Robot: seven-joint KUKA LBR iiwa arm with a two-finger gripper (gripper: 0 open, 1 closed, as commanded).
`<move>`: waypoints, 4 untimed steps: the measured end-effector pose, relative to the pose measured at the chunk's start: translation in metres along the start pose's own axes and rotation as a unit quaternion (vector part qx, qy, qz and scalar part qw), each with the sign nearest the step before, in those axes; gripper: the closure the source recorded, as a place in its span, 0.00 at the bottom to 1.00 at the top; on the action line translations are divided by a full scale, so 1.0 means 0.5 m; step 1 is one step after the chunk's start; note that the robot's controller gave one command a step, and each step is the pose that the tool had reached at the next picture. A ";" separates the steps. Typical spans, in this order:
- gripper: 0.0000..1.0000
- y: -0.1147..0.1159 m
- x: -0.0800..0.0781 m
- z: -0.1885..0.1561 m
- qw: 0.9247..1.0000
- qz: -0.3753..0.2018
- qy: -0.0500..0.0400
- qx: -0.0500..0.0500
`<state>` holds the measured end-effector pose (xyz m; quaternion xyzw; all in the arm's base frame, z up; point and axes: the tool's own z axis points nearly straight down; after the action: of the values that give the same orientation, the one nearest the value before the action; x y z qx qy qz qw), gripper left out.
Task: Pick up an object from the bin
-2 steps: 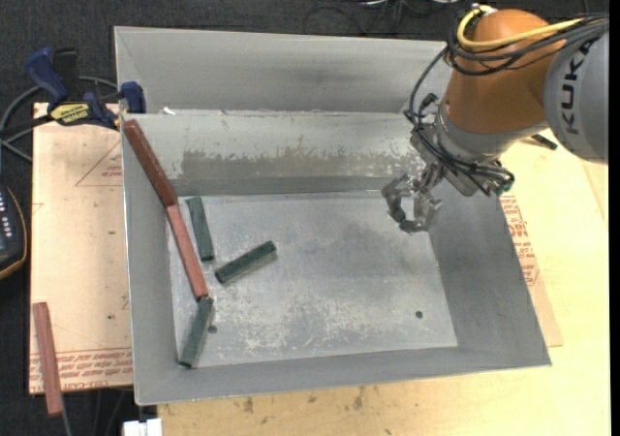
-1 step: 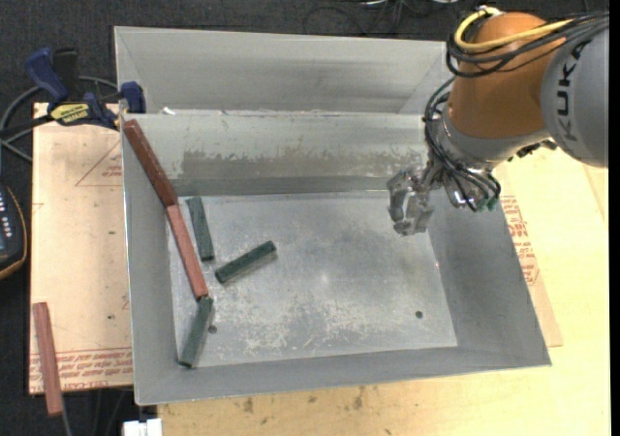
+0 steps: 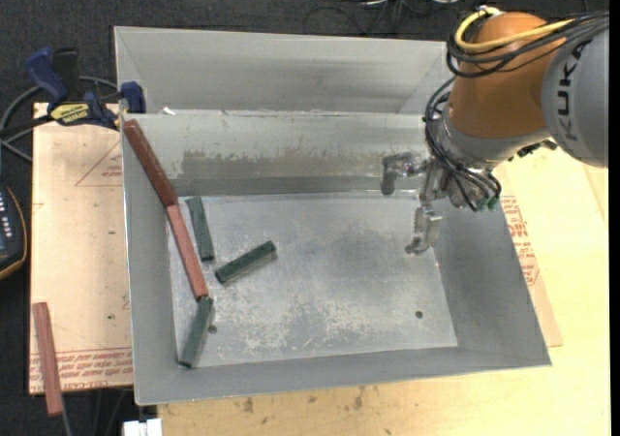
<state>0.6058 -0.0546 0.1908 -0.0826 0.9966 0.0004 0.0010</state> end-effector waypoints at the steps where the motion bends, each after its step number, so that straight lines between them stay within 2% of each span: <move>1: 0.00 0.224 -0.092 0.146 0.984 -0.179 0.000 -0.002; 2: 0.00 0.372 -0.053 0.231 0.975 -0.220 0.003 -0.003; 3: 1.00 0.361 -0.057 0.226 0.976 -0.217 0.000 -0.001; 4: 1.00 0.321 -0.058 -0.143 0.975 -0.222 -0.005 0.001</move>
Offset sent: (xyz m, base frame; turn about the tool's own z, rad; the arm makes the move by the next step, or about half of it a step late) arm 0.0270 0.1143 -0.0710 -0.3580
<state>0.6078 0.1084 0.2625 -0.3014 0.9535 -0.0007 0.0063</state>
